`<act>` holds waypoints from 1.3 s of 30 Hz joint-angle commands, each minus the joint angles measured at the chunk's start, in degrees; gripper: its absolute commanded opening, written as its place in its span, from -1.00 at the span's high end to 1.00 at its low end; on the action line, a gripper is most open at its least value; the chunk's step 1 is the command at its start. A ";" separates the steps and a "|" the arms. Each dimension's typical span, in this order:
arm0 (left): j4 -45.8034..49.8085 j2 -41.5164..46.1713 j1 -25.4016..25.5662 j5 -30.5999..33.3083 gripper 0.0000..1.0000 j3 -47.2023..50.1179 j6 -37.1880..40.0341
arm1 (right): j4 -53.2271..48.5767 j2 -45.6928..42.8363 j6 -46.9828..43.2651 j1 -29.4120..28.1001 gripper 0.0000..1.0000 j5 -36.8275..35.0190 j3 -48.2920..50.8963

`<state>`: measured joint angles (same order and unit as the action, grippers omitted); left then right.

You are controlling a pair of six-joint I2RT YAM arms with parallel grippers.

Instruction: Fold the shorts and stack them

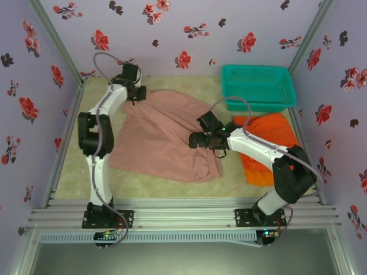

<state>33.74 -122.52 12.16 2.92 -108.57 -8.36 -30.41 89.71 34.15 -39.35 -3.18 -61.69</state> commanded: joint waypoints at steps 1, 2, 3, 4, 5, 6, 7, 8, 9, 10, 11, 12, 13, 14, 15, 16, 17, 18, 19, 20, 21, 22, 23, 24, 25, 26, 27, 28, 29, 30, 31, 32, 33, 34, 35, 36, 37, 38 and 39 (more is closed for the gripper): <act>-16.49 12.42 0.17 13.14 0.95 8.64 6.15 | 1.94 1.65 1.93 0.21 -0.98 -0.49 1.59; -19.34 13.71 -0.12 14.83 0.39 11.02 8.45 | 2.49 1.62 2.14 0.15 -0.98 -0.50 1.86; -20.54 14.29 -0.77 14.95 0.08 12.14 8.77 | 2.92 1.57 2.39 0.15 -0.98 -0.58 2.05; -19.86 14.31 -1.58 14.29 -0.12 11.88 8.32 | 3.07 1.59 2.37 0.15 -0.98 -0.60 2.08; -17.62 14.03 -2.59 12.56 -0.39 10.77 6.98 | 3.02 1.52 2.28 0.15 -0.97 -0.60 1.88; -14.70 13.82 -3.71 10.62 -0.61 9.17 4.09 | 3.06 1.57 2.07 0.15 -0.98 -0.60 1.63; -12.63 14.16 -4.41 8.68 -0.72 8.30 2.48 | 2.99 1.57 1.77 0.15 -0.98 -0.54 1.29; -11.51 15.22 -5.01 5.99 -0.79 8.54 0.79 | 2.87 1.74 1.33 0.17 -0.98 -0.52 0.48; -11.66 16.77 -5.21 3.82 -0.83 9.81 -0.33 | 2.59 2.13 0.80 0.17 -0.98 -0.53 -0.33; -12.47 19.10 -5.31 1.80 -0.89 11.91 -1.67 | 2.26 2.60 0.12 0.16 -0.98 -0.36 -1.59; -13.63 21.51 -5.31 0.19 -0.97 14.70 -3.35 | 1.83 3.43 -0.63 0.17 -0.98 -0.17 -3.26; -14.37 23.75 -5.35 -1.00 -0.98 17.08 -4.87 | 1.36 4.30 -1.28 0.22 -0.98 0.06 -4.99; -14.94 26.31 -5.44 -1.78 -0.98 19.87 -6.88 | 0.56 5.70 -2.05 0.24 -0.98 0.22 -7.51; -15.21 28.68 -5.56 -2.17 -0.98 22.52 -9.74 | -0.37 7.38 -2.93 0.24 -0.98 0.37 -10.55; -15.40 30.55 -5.87 -3.19 -0.98 24.94 -11.99 | -0.99 8.95 -3.84 0.32 -0.98 0.60 -13.31; -16.01 32.63 -6.06 -4.93 -0.98 27.90 -14.24 | -1.86 11.15 -4.61 0.41 -0.98 0.63 -16.72; -16.96 34.76 -6.18 -6.30 -0.98 31.25 -16.02 | -2.76 13.53 -5.04 0.74 -0.98 0.66 -20.19; -18.08 36.75 -6.19 -7.28 -0.99 34.15 -17.38 | -3.47 15.42 -5.30 1.21 -0.98 0.71 -23.16; -19.82 38.73 -6.22 -8.29 -0.99 37.77 -18.81 | -4.57 18.16 -5.08 1.89 -0.98 0.76 -26.60; -21.49 41.06 -6.19 -8.97 -0.98 41.35 -20.21 | -5.80 20.81 -4.67 2.68 -0.98 0.93 -30.01; -22.53 43.03 -6.19 -9.24 -0.98 44.14 -20.91 | -6.79 22.81 -4.30 3.46 -0.98 0.90 -32.68; -23.18 45.22 -6.19 -9.38 -0.98 47.02 -21.86 | -7.64 24.90 -3.91 4.32 -0.97 0.48 -35.42; -23.51 47.26 -6.23 -9.56 -0.99 49.31 -22.43 | -8.11 26.64 -3.49 5.18 -0.94 -0.40 -37.62; -23.47 48.94 -6.19 -9.54 -0.98 51.33 -22.65 | -8.25 27.86 -3.08 6.09 -0.89 -1.00 -39.09; -23.46 50.76 -6.21 -9.45 -0.99 53.32 -23.21 | -8.11 29.22 -2.60 7.25 -0.85 -1.07 -40.52; -23.58 52.57 -6.19 -9.43 -0.98 55.38 -23.74 | -7.99 30.35 -2.10 8.48 -0.78 -0.92 -41.71; -23.80 53.95 -6.21 -9.43 -0.98 57.04 -24.56 | -8.09 31.54 -1.57 9.40 -0.73 -0.87 -42.68; -24.25 55.57 -6.14 -9.51 -0.99 58.90 -25.56 | -8.33 32.80 -1.13 10.35 -0.66 -0.45 -43.99; -24.70 56.94 -6.10 -9.59 -0.98 60.56 -26.31 | -8.35 34.09 -0.96 11.03 -0.58 0.34 -45.08; -24.92 58.18 -6.01 -9.60 -0.98 61.80 -26.99 | -8.44 35.16 -0.81 11.48 -0.50 0.83 -46.14; -25.23 59.15 -5.93 -9.60 -0.98 63.06 -27.68 | -8.51 36.16 -0.62 11.82 -0.38 1.48 -47.39; -25.66 59.95 -5.73 -9.73 -0.99 64.03 -28.24 | -8.31 37.39 -0.50 12.08 -0.27 2.57 -48.38; -25.65 60.50 -5.53 -9.82 -0.98 64.76 -28.48 | -8.26 38.34 -0.29 12.28 -0.21 3.86 -49.36; -25.65 60.94 -5.32 -9.77 -0.98 65.42 -28.79 | -8.60 39.82 -0.19 12.37 -0.14 5.29 -50.63; -25.65 61.23 -5.14 -9.93 -0.98 65.99 -28.99 | -9.39 41.22 -0.24 12.37 -0.10 6.44 -52.36; -25.61 61.42 -4.99 -9.98 -0.99 66.38 -29.02 | -10.09 42.29 -0.28 12.35 -0.07 7.17 -53.61; -25.48 61.56 -4.87 -9.95 -0.98 66.74 -29.00 | -10.72 43.48 -0.10 12.37 -0.06 7.44 -54.47; -25.32 61.76 -4.87 -9.95 -0.98 67.06 -28.99 | -10.93 44.34 0.25 12.37 -0.05 7.53 -54.86; -25.14 61.91 -4.87 -9.99 -0.98 67.24 -29.01 | -10.90 44.92 0.53 12.37 -0.04 7.45 -54.88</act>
<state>10.37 -61.89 6.94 -6.31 -42.28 -35.99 -38.22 132.73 33.61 -26.50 1.89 -114.34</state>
